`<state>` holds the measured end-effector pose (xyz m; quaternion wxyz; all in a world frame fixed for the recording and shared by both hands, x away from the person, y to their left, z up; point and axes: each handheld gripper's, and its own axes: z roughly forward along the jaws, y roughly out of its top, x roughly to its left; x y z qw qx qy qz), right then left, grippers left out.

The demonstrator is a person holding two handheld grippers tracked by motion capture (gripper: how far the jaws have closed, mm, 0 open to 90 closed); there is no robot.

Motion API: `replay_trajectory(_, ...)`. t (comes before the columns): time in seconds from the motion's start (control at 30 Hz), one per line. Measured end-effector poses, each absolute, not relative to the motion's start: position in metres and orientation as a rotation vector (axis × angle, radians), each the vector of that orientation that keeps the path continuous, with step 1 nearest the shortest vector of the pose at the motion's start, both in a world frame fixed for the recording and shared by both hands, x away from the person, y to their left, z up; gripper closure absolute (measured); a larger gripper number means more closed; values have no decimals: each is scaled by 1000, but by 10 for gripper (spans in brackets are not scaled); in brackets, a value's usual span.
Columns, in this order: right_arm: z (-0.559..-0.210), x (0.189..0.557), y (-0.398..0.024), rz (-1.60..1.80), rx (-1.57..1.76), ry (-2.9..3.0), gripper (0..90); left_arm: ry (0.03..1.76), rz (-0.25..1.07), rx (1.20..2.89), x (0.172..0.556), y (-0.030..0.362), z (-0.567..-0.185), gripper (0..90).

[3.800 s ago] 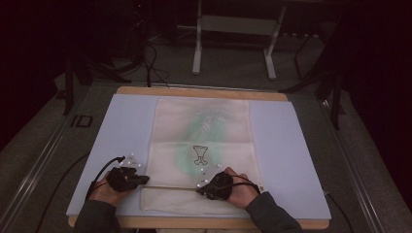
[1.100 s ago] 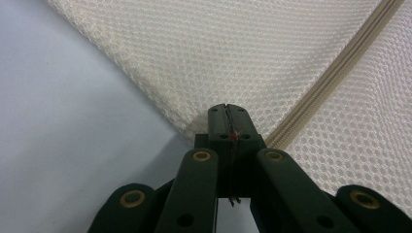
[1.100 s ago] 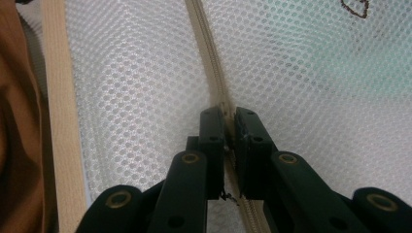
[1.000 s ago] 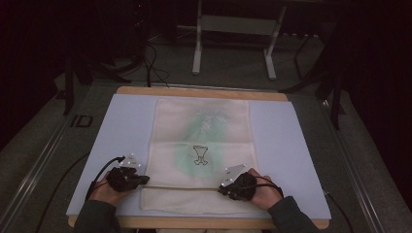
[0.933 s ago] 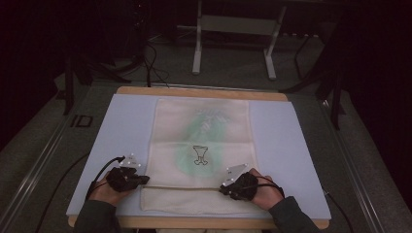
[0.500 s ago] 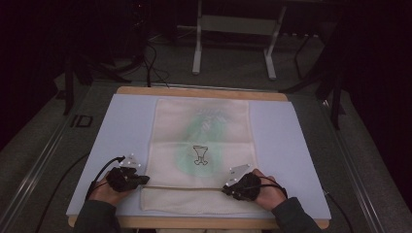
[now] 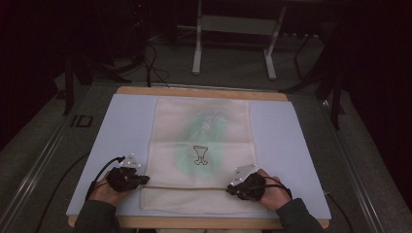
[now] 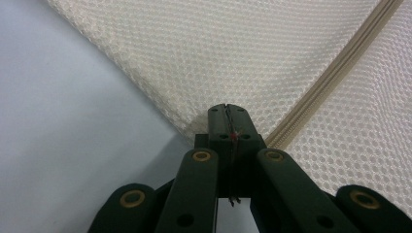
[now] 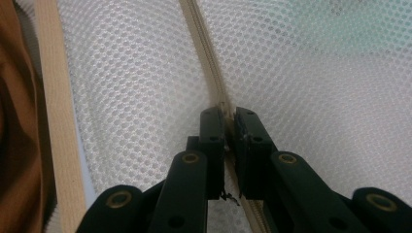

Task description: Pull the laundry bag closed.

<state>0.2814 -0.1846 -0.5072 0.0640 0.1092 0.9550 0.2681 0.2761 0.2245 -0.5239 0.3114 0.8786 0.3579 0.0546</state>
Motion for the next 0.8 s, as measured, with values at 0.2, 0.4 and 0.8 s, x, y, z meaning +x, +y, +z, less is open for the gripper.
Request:
replay_trajectory(0.2,-508,281,-190,795,341,2885,842,946,142,2320,276,224,-524,900)
replay_trajectory(0.4,-507,281,-196,807,352,2878,875,946,140,2320,276,225,-524,900)
replay_trajectory(0.8,-506,279,-196,791,302,2843,879,947,138,2317,276,225,-524,900)
